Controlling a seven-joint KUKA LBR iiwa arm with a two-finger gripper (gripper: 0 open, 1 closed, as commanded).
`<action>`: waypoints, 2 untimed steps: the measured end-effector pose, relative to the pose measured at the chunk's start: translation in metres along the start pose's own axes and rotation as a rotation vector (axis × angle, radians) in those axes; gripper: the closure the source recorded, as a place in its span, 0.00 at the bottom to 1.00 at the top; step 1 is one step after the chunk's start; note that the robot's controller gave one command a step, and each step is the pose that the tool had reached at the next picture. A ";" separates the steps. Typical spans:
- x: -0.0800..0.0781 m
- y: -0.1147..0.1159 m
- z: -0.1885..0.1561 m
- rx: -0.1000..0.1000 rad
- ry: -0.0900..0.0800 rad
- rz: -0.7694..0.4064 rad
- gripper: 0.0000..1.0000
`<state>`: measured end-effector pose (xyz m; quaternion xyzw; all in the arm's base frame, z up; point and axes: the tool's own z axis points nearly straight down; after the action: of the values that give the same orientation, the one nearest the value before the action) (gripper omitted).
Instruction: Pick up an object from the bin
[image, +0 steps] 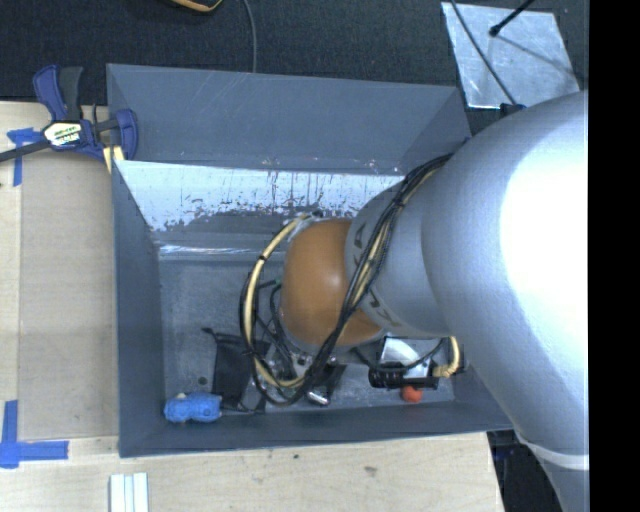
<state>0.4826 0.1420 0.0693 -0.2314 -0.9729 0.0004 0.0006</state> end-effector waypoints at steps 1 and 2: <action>-0.001 0.000 0.000 -0.001 -0.001 0.001 0.00; -0.001 0.000 0.000 -0.001 -0.002 0.002 1.00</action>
Offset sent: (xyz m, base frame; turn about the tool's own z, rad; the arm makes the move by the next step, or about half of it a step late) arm 0.0000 0.0000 0.0000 0.0000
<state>0.4833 0.1414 0.0695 -0.2323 -0.9726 0.0001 -0.0003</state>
